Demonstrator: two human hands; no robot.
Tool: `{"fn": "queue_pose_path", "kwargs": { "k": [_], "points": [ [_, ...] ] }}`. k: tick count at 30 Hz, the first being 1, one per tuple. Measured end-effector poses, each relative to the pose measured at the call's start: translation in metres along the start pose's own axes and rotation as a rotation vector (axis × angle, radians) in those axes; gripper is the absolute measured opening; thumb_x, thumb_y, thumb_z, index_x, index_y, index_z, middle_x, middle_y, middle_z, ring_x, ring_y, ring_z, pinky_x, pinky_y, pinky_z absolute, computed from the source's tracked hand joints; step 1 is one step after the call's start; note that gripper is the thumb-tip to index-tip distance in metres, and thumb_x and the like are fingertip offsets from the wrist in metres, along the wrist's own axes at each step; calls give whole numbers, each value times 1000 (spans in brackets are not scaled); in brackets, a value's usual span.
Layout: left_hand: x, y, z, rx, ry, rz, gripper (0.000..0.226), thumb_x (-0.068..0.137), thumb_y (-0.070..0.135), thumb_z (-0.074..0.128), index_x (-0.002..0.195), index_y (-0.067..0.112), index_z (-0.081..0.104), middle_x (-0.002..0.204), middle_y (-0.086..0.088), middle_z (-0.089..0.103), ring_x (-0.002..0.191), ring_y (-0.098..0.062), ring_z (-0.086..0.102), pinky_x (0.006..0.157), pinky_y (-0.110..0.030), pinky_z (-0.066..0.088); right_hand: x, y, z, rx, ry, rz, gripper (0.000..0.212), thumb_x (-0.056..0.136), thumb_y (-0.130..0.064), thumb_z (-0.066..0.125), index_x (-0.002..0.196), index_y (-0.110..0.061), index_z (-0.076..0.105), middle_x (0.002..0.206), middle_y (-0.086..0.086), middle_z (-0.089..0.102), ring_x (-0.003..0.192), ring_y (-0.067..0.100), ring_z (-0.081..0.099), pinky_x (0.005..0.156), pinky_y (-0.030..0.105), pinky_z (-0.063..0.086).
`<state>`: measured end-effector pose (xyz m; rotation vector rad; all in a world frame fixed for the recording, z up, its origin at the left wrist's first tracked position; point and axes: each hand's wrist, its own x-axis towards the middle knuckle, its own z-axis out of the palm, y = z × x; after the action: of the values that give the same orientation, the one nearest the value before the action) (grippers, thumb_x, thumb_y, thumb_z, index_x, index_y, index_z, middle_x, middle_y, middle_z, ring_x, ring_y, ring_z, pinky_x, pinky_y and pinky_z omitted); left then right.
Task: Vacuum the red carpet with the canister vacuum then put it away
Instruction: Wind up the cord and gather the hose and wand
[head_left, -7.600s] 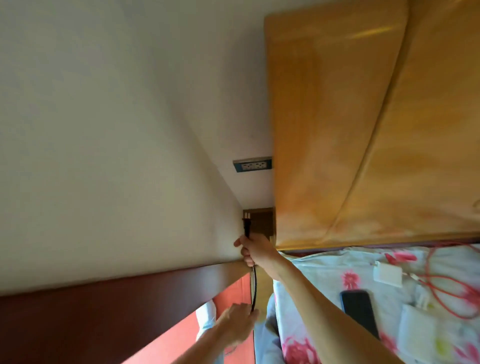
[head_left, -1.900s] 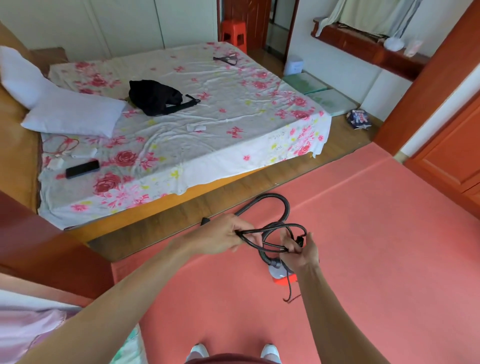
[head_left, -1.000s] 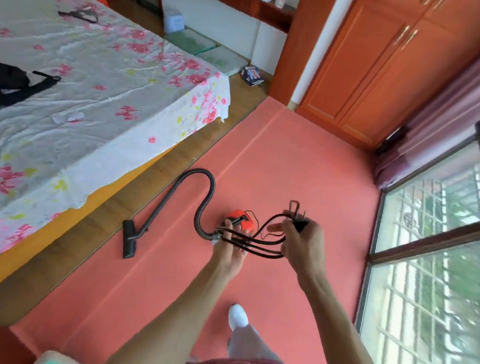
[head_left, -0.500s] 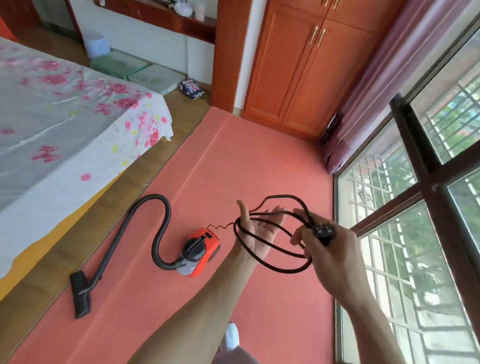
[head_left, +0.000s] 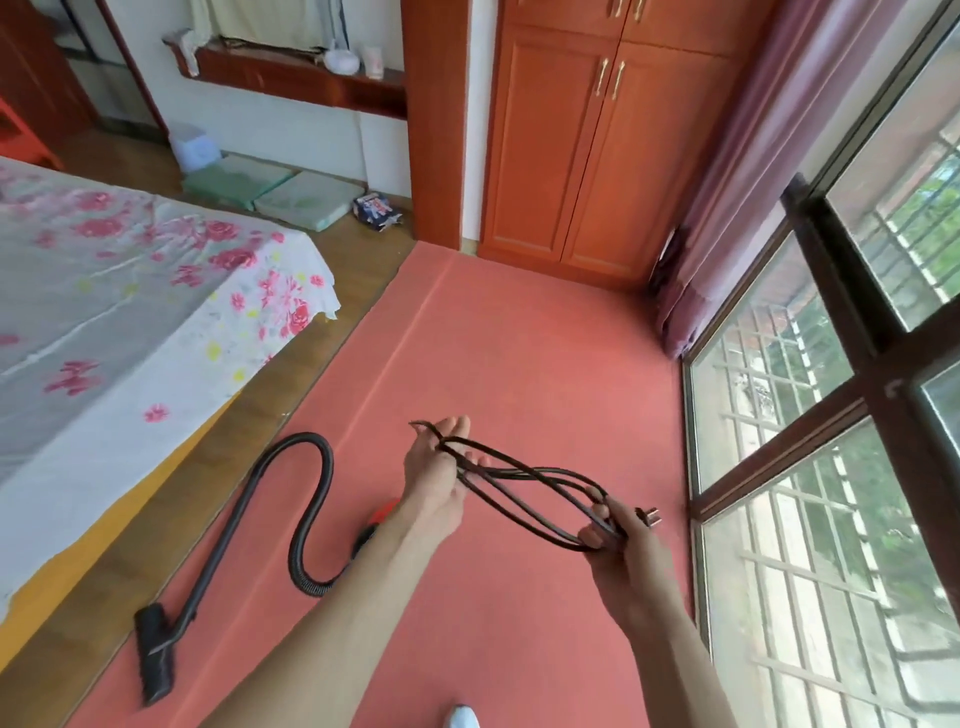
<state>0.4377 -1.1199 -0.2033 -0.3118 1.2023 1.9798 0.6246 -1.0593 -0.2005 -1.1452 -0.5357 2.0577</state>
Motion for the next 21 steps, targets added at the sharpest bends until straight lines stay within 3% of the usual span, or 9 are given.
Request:
{"fn": "queue_pose_path", "kwargs": {
  "k": [3, 5, 7, 10, 12, 14, 16, 19, 21],
  "points": [
    [6, 12, -15, 443, -24, 97, 17, 94, 1, 64, 109, 3, 58, 83, -5, 57, 40, -6, 51, 52, -25, 49, 43, 23, -7, 111, 52, 307, 17, 92, 5, 44, 79, -5, 50, 55, 7, 50, 38, 11, 40, 37, 19, 38],
    [9, 27, -24, 720, -126, 118, 21, 95, -2, 60, 116, -2, 58, 81, -10, 55, 48, -17, 52, 54, -23, 46, 65, 37, -4, 155, 25, 490, 9, 77, 8, 53, 79, -1, 52, 52, 8, 49, 35, 12, 41, 36, 19, 40],
    [12, 47, -30, 948, -238, 150, 15, 96, -5, 55, 109, 1, 60, 81, -14, 53, 54, -23, 53, 54, -24, 52, 86, 52, 1, 156, 1, 627, 18, 65, 12, 64, 80, 4, 57, 50, 7, 48, 35, 13, 43, 36, 20, 43],
    [23, 76, -37, 1231, -392, 184, 7, 96, -5, 52, 97, -1, 58, 75, -15, 52, 48, -18, 55, 77, -51, 60, 109, 75, 19, 127, 34, 742, 4, 76, 3, 53, 79, 2, 55, 44, 6, 45, 31, 15, 45, 38, 19, 45],
    [31, 93, -42, 1347, -455, 177, 4, 97, -1, 53, 95, -1, 57, 77, -13, 52, 47, -18, 57, 82, -54, 58, 118, 90, 36, 105, 40, 813, 3, 77, 1, 52, 74, 1, 53, 41, 6, 43, 28, 17, 42, 39, 17, 43],
    [39, 109, -49, 1429, -488, 162, 16, 98, 3, 54, 88, 14, 62, 81, -9, 57, 53, -21, 60, 78, -43, 60, 129, 108, 51, 93, 53, 879, 13, 84, -4, 52, 73, 2, 53, 40, 8, 44, 26, 18, 40, 42, 17, 40],
    [45, 125, -57, 1520, -526, 145, 31, 97, 4, 53, 83, 29, 66, 78, 1, 62, 59, -18, 63, 70, -26, 52, 139, 125, 67, 92, 59, 924, 20, 91, -10, 49, 74, 1, 52, 40, 10, 45, 25, 18, 40, 42, 16, 39],
    [58, 146, -68, 1660, -558, 124, 29, 98, 6, 53, 94, 27, 73, 65, 16, 61, 57, 1, 57, 57, -10, 38, 156, 146, 95, 122, 23, 927, 10, 80, -9, 55, 78, -1, 50, 42, 11, 48, 27, 18, 41, 42, 19, 44],
    [71, 159, -78, 1699, -569, 102, 33, 98, 8, 53, 100, 32, 75, 71, 10, 63, 51, 3, 51, 50, -8, 34, 172, 158, 113, 120, 34, 923, 26, 86, -26, 61, 80, -3, 49, 44, 10, 47, 29, 19, 43, 38, 22, 47]
  ]
}}
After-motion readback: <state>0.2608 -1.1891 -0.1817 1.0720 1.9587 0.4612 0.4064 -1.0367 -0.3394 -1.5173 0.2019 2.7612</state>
